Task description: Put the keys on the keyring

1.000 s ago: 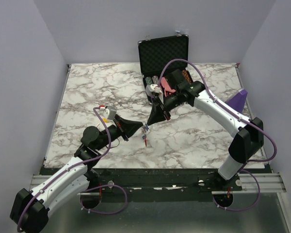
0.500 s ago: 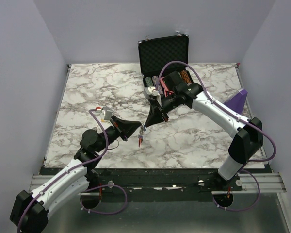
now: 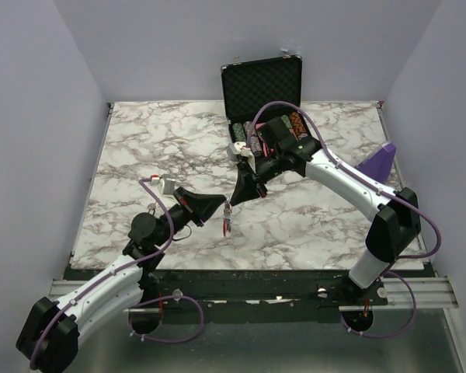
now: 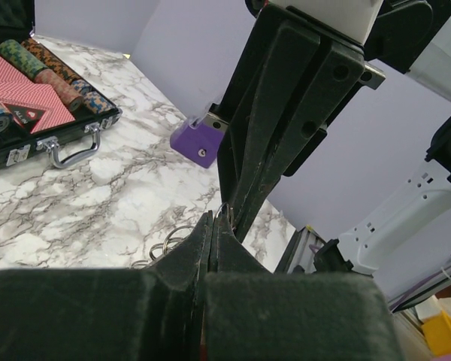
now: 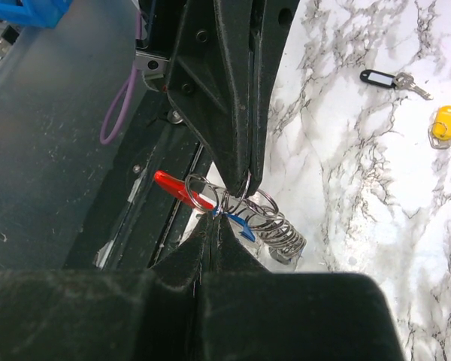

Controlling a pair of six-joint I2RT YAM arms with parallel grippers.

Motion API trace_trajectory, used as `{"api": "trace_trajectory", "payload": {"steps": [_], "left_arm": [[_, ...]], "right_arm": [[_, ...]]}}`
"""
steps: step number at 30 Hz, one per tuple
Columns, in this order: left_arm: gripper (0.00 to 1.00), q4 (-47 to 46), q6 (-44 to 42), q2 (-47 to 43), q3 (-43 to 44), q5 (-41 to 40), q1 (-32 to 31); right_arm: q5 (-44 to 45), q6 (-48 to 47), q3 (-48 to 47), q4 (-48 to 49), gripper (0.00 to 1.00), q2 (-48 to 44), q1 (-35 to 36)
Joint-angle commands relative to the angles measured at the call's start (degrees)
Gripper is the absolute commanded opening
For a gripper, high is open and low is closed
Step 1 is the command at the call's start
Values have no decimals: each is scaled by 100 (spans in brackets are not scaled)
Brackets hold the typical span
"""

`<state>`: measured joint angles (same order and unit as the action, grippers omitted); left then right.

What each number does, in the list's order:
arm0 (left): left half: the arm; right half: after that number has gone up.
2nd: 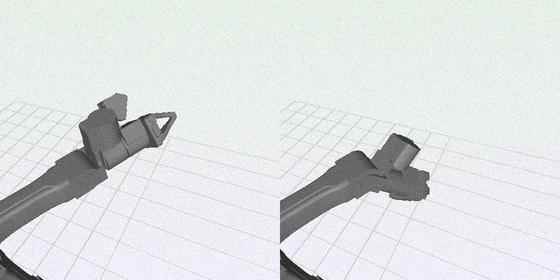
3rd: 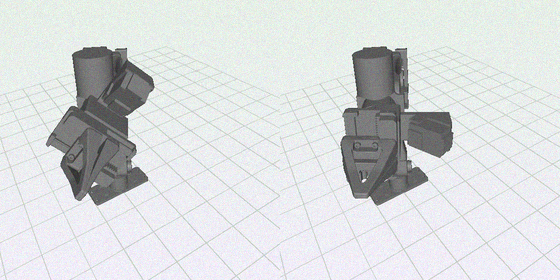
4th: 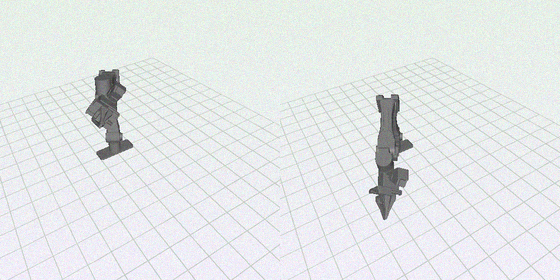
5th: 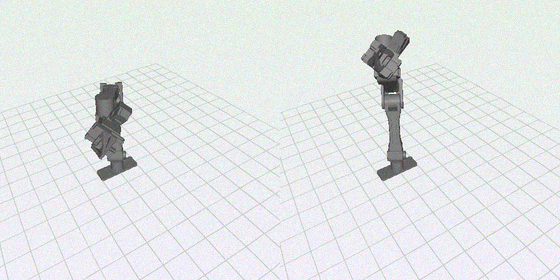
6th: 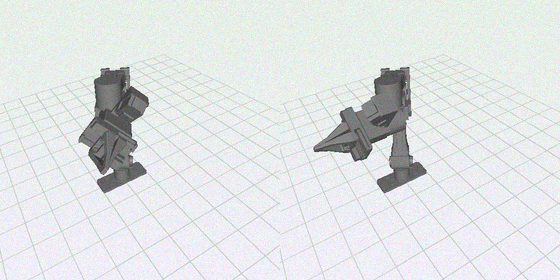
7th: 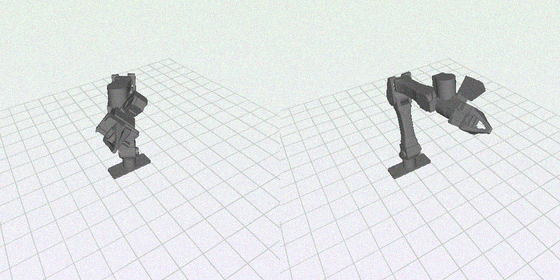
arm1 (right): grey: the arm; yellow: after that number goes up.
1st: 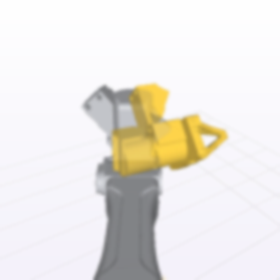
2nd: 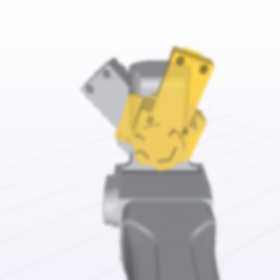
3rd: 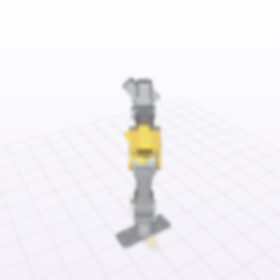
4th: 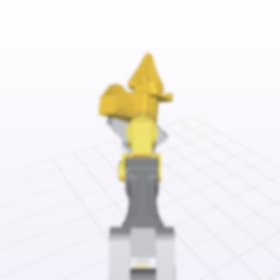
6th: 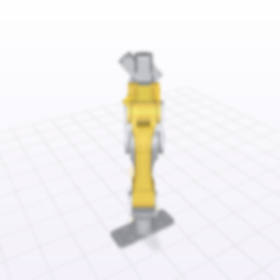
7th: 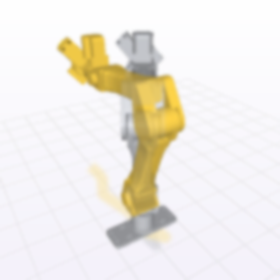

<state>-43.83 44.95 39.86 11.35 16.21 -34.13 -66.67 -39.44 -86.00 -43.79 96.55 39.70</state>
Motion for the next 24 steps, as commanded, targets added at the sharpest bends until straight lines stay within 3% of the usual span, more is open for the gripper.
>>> {"api": "trace_trajectory", "payload": {"steps": [1,7,19,24], "left_arm": [[0,-1223,269,162,-54,-592,64],[0,-1285,172,215,-63,-575,47],[0,-627,-513,-188,-134,-171,56],[0,-451,-733,-277,-116,13,64]], "right_arm": [[-92,253,171,-51,1,21,213],[-91,288,153,-33,1,-5,222],[-337,51,-84,-446,22,-93,152],[-478,-11,-137,-569,26,-154,-15]]}}
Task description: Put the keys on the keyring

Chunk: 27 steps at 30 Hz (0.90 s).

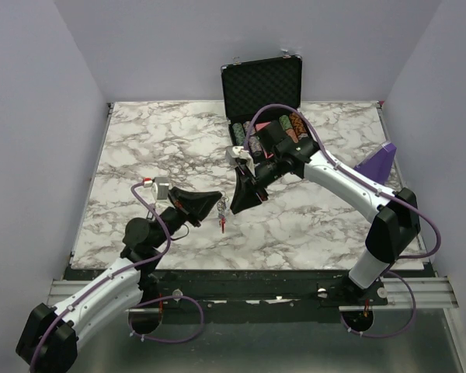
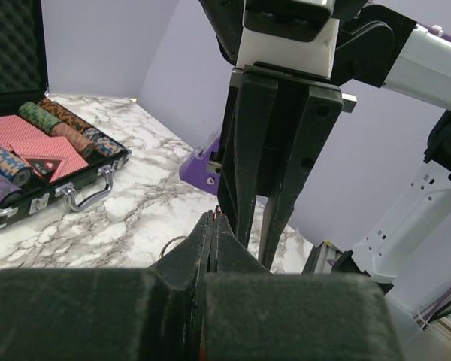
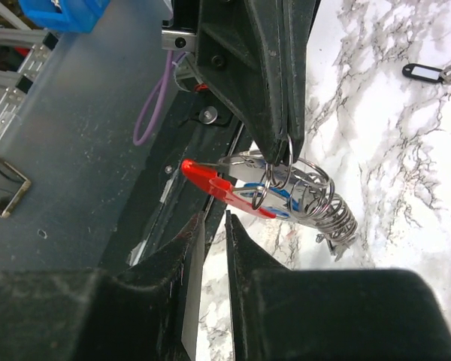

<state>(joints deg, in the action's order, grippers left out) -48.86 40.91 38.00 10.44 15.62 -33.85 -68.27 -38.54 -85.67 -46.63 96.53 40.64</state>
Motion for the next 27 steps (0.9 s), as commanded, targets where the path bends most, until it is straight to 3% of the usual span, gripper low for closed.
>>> {"api": "trace_trajectory", "payload": {"steps": [1,11,16,27], "left_arm": [[0,43,-364,-56,-7,160,27],[0,-71,-751,278,222,1259,71],[0,-404,-602,532,275,1461,71],[0,-713,-452,735,257,1453,71]], "right_arm": [[-371,-109,-187,-311,26,-170,-153],[-792,399,111,223,33,-346,-619],[-1030,1181,507,1093,34,-310,-619],[-1118,1815,762,1727,34,-267,-522]]}}
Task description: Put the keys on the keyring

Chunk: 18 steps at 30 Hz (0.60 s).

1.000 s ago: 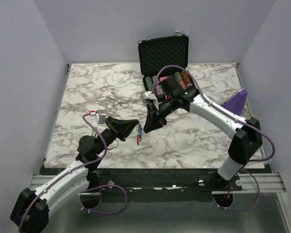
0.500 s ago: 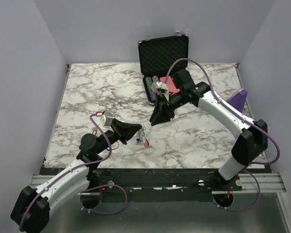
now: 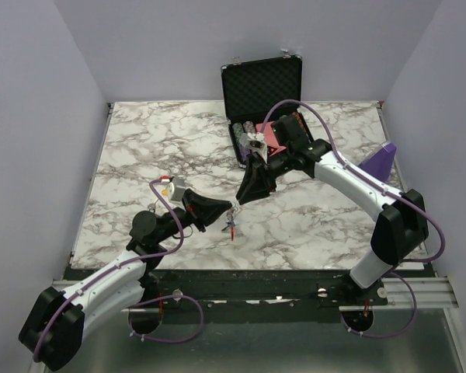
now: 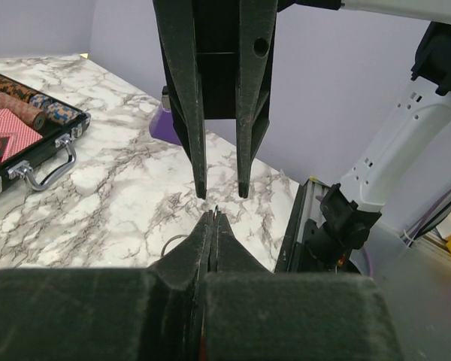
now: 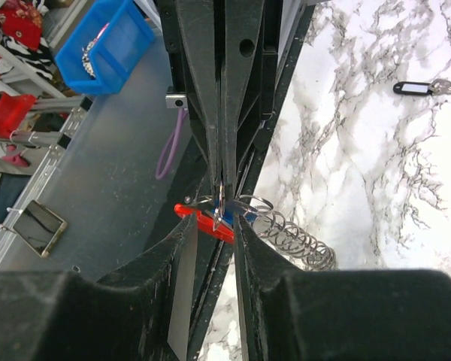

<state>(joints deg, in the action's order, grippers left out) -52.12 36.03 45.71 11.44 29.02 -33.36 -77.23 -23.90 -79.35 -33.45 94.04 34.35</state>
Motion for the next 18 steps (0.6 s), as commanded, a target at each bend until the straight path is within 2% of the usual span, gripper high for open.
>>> {"api": "trace_trajectory", "payload": {"steps": [1,6,14,18], "left_arm": [[0,-378,36,-54,157,96,23],[0,-387,53,-63,139,87,32],[0,-378,44,-98,121,43,23],[0,-369,27,-124,104,8,23]], "right_arm": [[-205,403,148,453,33,-9,133],[-134,536,192,594,32,18,195],[-82,606,218,656,20,35,230],[6,685,236,717,19,53,256]]}}
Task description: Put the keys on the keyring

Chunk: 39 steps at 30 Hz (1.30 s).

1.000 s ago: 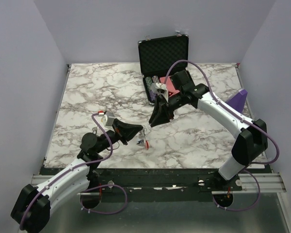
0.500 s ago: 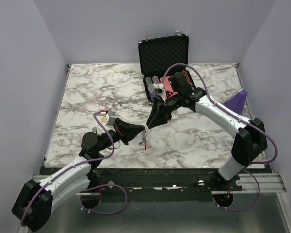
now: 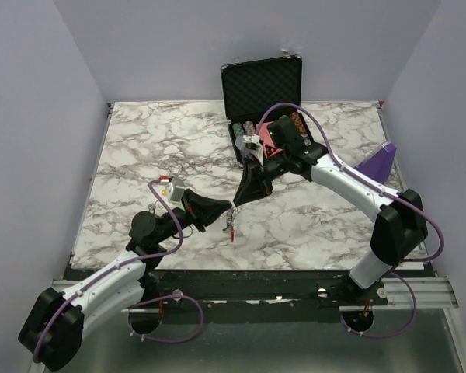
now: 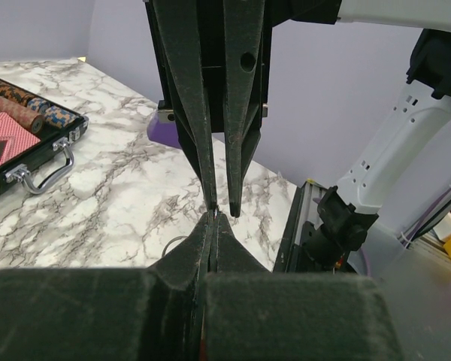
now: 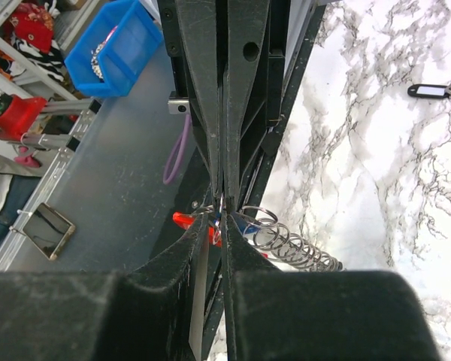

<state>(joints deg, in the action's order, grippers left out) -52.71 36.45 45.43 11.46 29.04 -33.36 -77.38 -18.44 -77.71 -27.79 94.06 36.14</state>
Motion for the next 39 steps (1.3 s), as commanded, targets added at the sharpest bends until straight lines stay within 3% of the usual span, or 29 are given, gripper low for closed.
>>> {"api": "trace_trajectory", "payload": {"steps": [1,6,14,18,23,28,39], "left_arm": [[0,-293,-15,-96,102,-3,23],[0,-258,-50,-140,110,-21,23],[0,-231,-67,-148,110,-30,32],[0,-83,-120,-166,154,76,23],[0,882,-523,-429,382,190,32],[7,1754,-893,-641,611,356,32],[9,2378,-1166,-386,936,726,40]], "right_arm": [[22,156,81,169,19,51,77],[74,209,98,213,20,51,112],[144,288,90,230,1,77,148],[215,271,28,160,1,51,139],[268,86,-16,-33,1,60,139],[285,7,-51,-130,1,68,148],[347,-11,-51,-148,0,77,156]]}}
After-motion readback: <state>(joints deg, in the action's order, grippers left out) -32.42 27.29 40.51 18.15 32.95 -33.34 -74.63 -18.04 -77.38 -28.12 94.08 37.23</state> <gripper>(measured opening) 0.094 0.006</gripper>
